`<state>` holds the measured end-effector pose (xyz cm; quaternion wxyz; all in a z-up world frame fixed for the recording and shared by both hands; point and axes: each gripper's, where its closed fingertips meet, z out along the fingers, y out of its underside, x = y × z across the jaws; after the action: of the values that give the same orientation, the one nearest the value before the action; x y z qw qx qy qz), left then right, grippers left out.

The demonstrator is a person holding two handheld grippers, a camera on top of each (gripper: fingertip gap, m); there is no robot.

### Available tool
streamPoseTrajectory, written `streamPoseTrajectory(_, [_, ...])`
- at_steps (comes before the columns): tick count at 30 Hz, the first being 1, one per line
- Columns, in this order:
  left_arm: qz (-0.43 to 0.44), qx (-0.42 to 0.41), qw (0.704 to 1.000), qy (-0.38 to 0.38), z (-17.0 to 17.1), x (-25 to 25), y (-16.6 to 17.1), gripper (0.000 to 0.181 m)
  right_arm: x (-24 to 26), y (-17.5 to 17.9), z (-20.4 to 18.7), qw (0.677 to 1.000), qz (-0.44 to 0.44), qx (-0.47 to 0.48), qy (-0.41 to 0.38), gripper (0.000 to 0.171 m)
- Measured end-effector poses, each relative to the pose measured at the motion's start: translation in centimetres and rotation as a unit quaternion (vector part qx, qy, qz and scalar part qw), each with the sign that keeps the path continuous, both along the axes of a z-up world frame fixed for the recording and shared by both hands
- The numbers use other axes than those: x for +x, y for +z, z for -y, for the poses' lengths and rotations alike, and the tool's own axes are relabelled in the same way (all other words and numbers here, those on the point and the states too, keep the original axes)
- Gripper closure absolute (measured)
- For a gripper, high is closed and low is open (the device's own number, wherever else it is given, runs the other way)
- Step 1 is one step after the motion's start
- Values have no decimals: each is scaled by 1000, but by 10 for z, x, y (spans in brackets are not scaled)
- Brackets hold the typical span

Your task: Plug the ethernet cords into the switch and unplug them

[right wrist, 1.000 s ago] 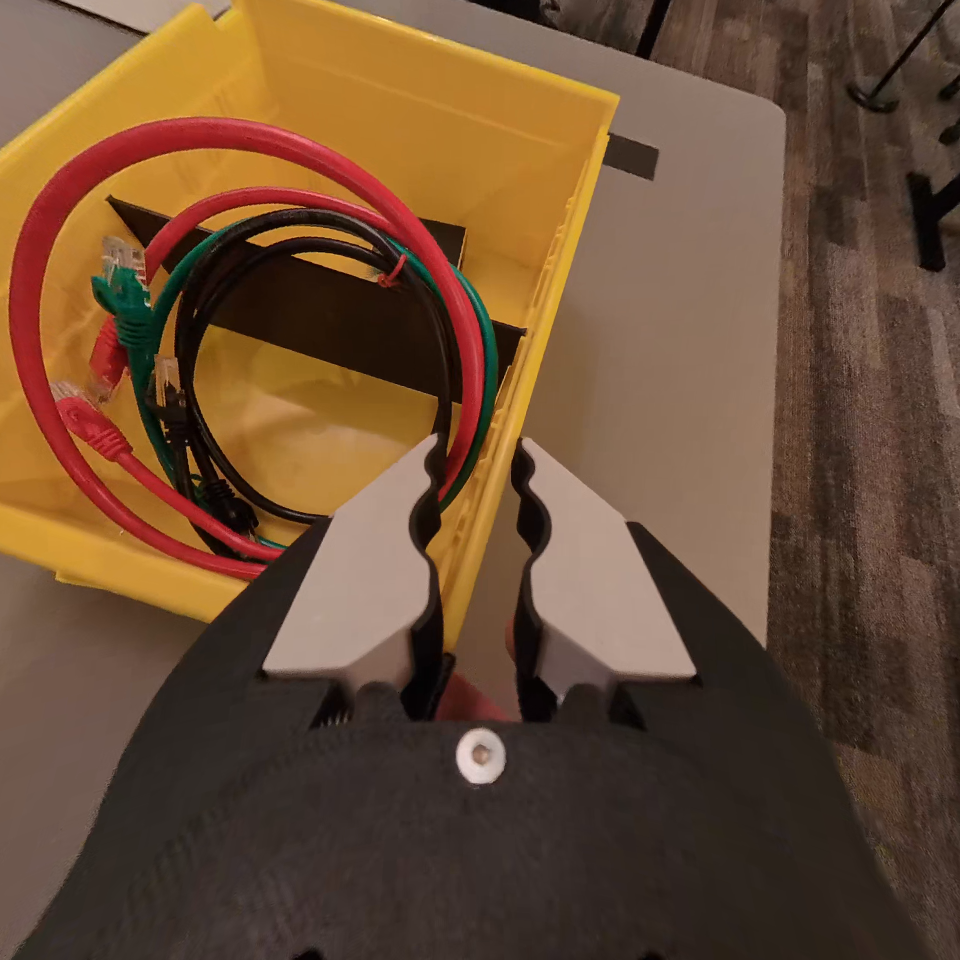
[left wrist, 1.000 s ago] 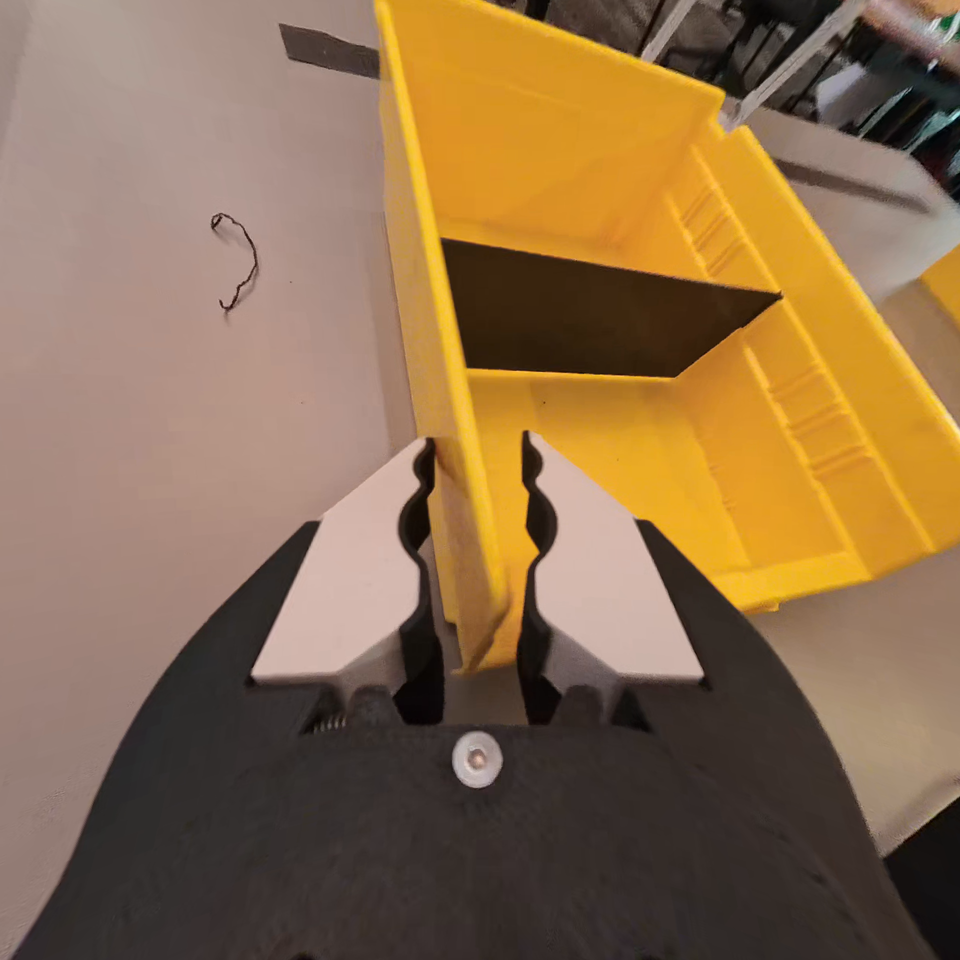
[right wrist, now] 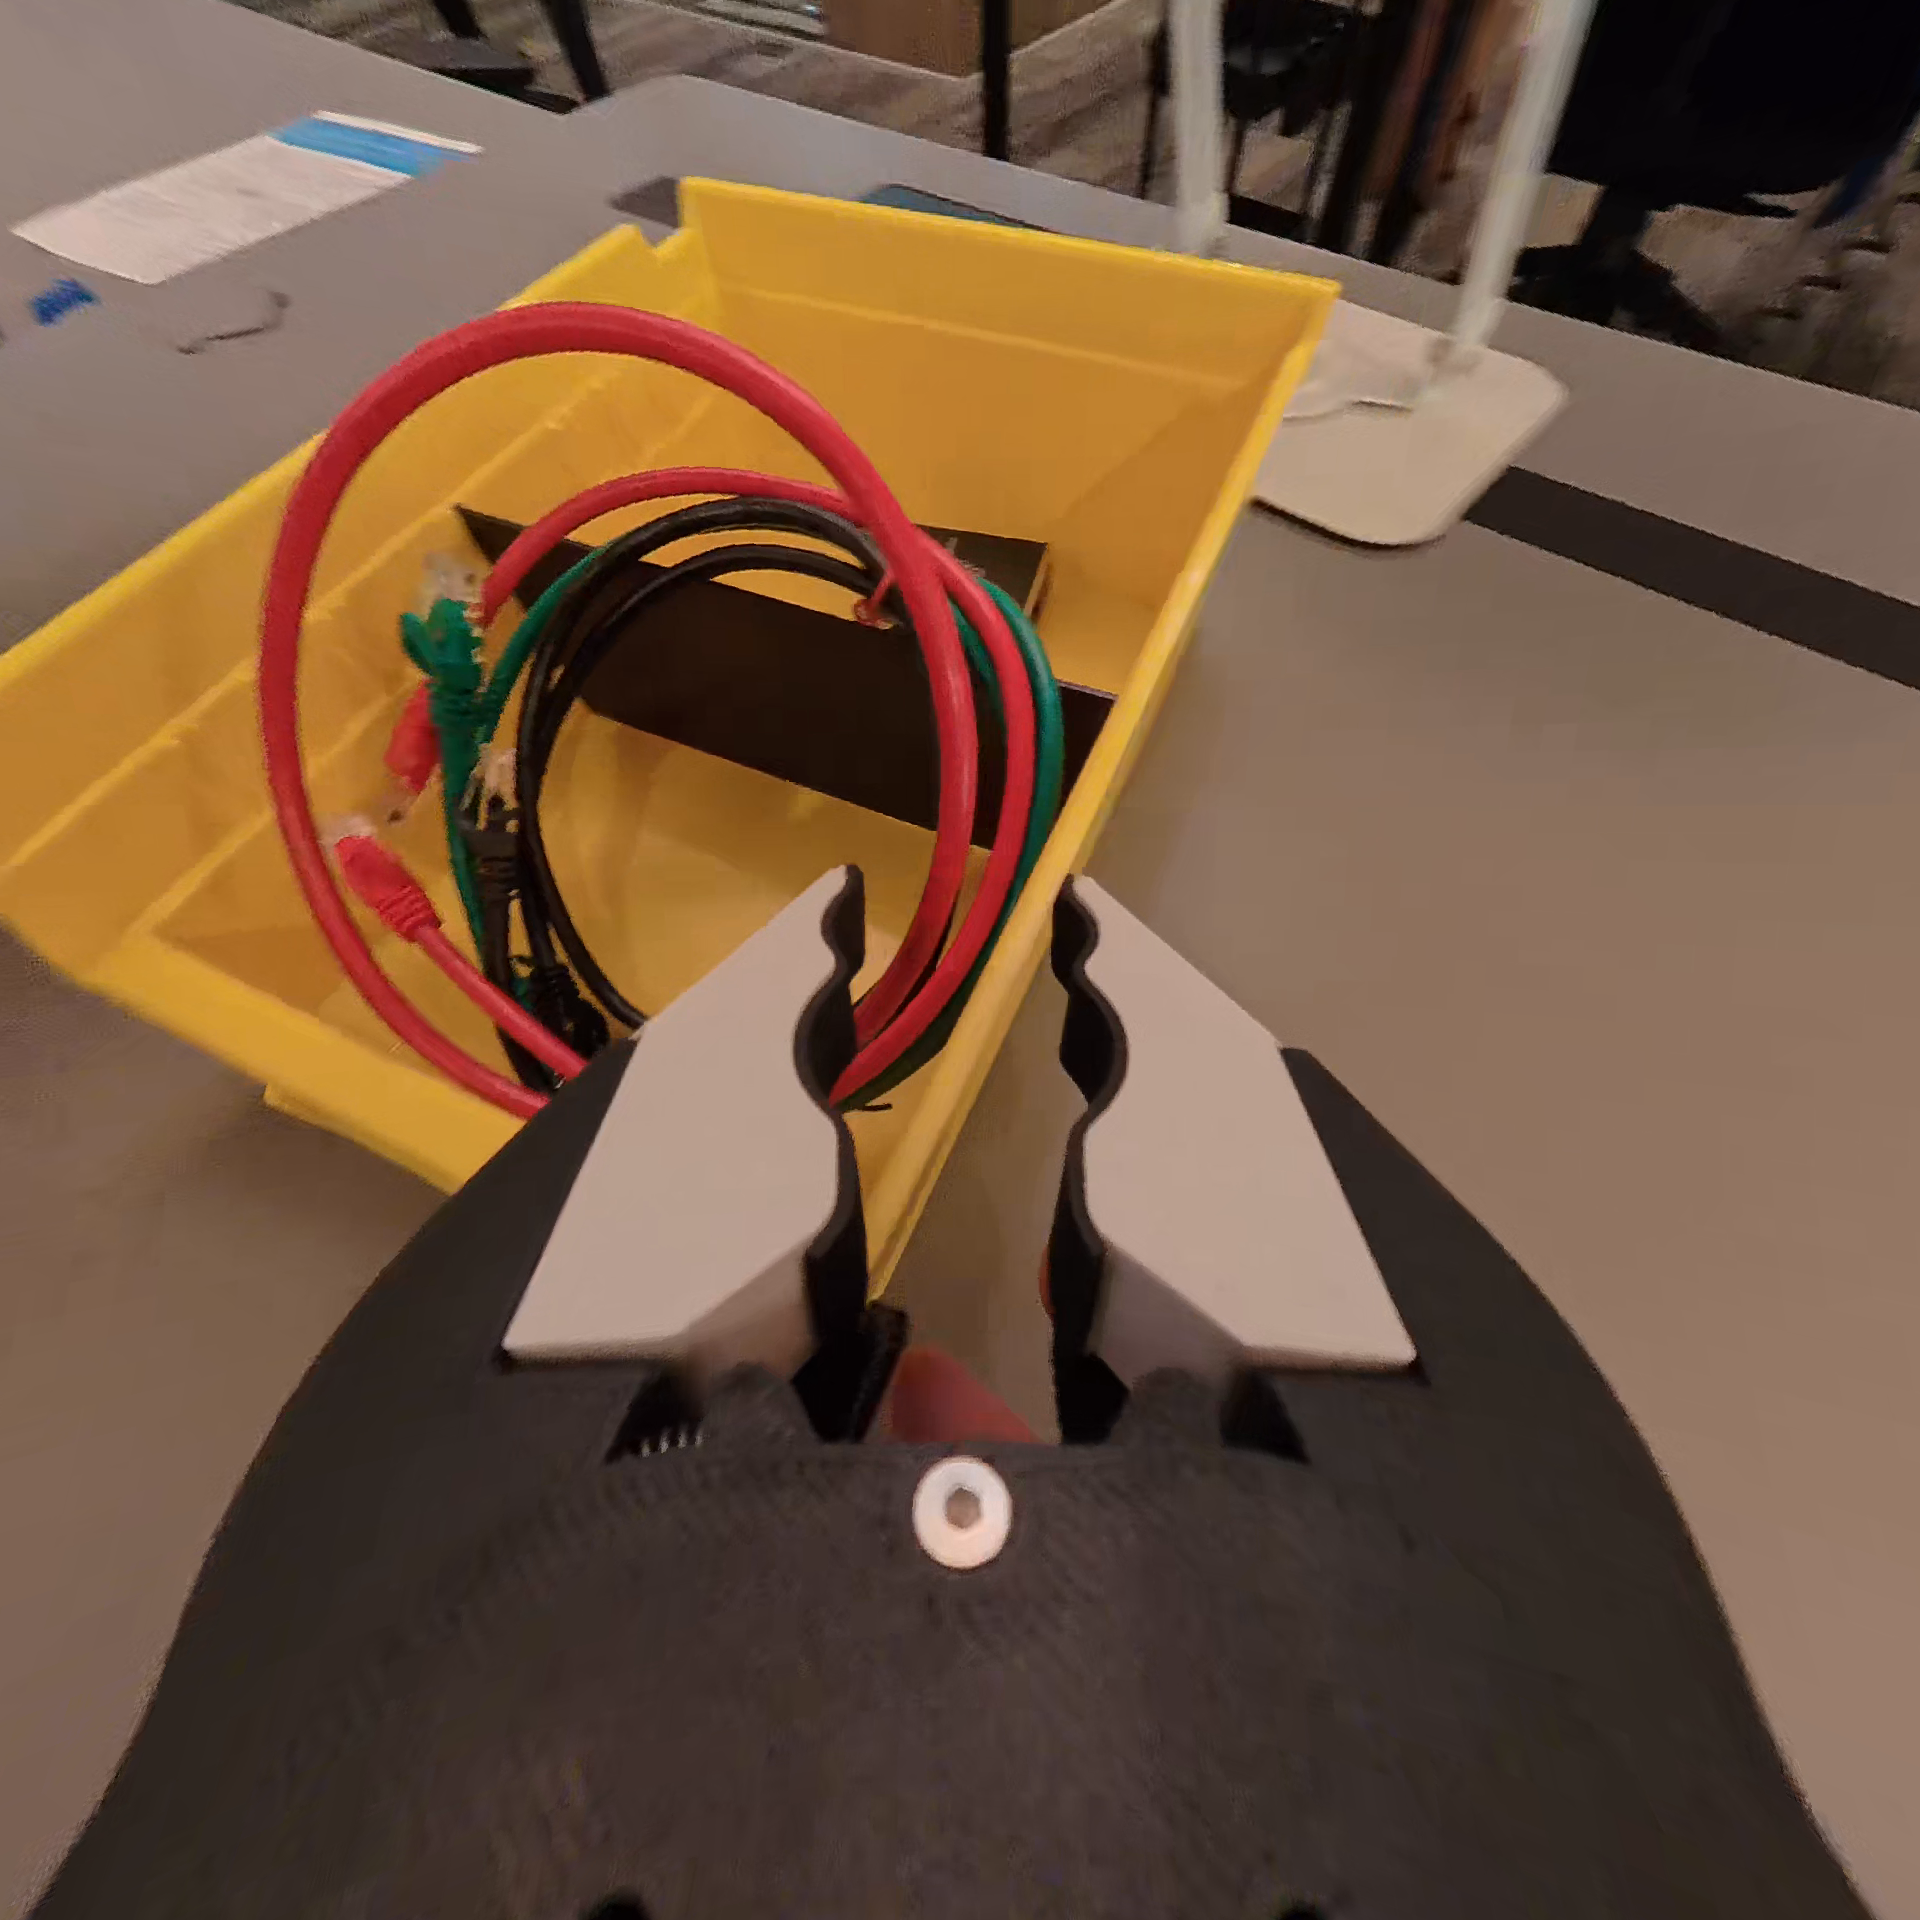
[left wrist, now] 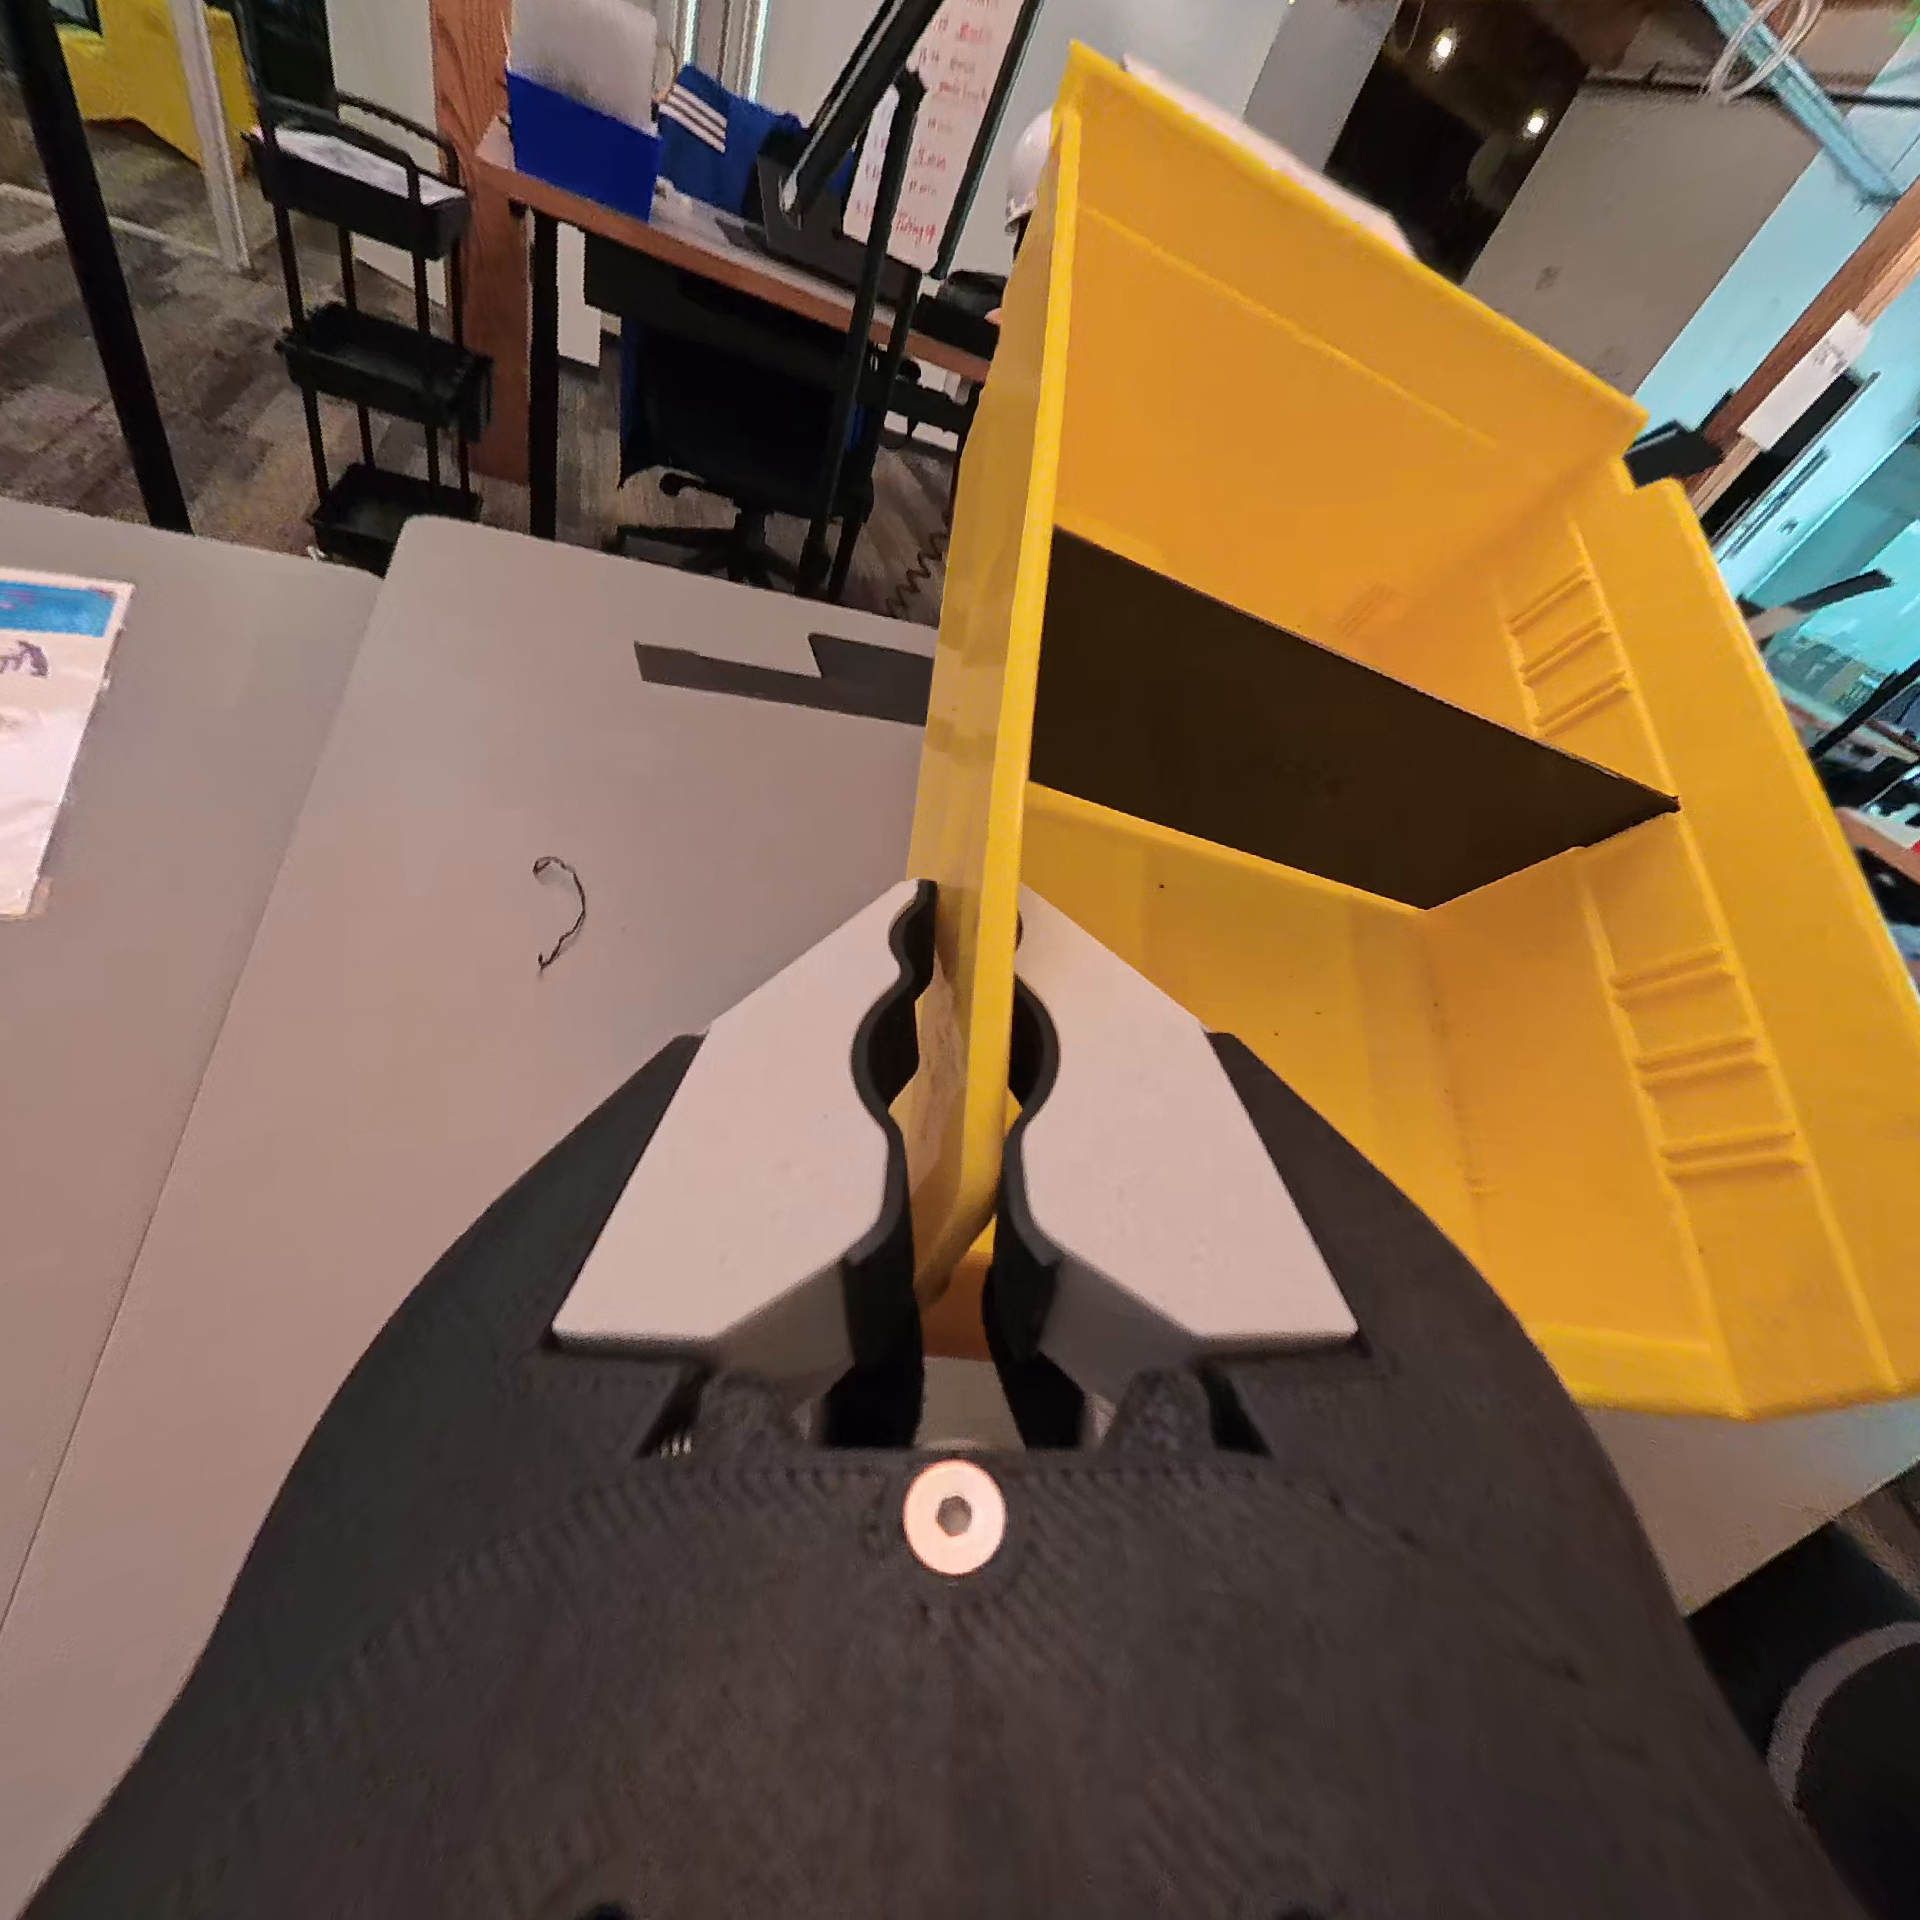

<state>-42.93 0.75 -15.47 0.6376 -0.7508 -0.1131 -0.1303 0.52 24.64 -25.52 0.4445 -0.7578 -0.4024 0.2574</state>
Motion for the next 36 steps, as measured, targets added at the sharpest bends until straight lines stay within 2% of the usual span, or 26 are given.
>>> streamPoseTrajectory(8, [-1, 40, 999, -3, 12, 4, 39, 177, -128, -1, 60, 999, -22, 15, 48, 119])
streamPoseTrajectory(12, [-7, 55, 998, -3, 21, 7, 58, 177, -194, -1, 96, 995, -58, -13, 83, 94])
streamPoseTrajectory(13, [-8, 58, 998, -4, 22, 8, 63, 177, -207, 0, 104, 993, -60, -14, 97, 95])
streamPoseTrajectory(16, [-19, 64, 998, -11, 24, 20, 76, 177, -223, 10, 114, 989, -86, -32, 113, 80])
streamPoseTrajectory(19, [-25, 63, 997, -27, 16, 45, 83, 177, -195, 35, 101, 988, -119, -17, 101, 83])
streamPoseTrajectory(23, [-37, 45, 996, -65, -16, 101, 79, 177, -109, 86, 78, 980, -187, 9, 59, 88])
streamPoseTrajectory(27, [-44, 21, 992, -119, -73, 179, 65, 177, 16, 143, 55, 958, -281, 56, -24, 96])
streamPoseTrajectory(31, [-31, -5, 984, -173, -139, 270, 30, 177, 127, 184, 59, 929, -343, 106, -89, 97])
streamPoseTrajectory(33, [-38, -25, 978, -202, -167, 318, 7, 177, 148, 189, 68, 923, -359, 95, -98, 89])
streamPoseTrajectory(36, [-39, -59, 968, -241, -199, 385, -32, 177, 151, 178, 74, 924, -360, 78, -100, 69])
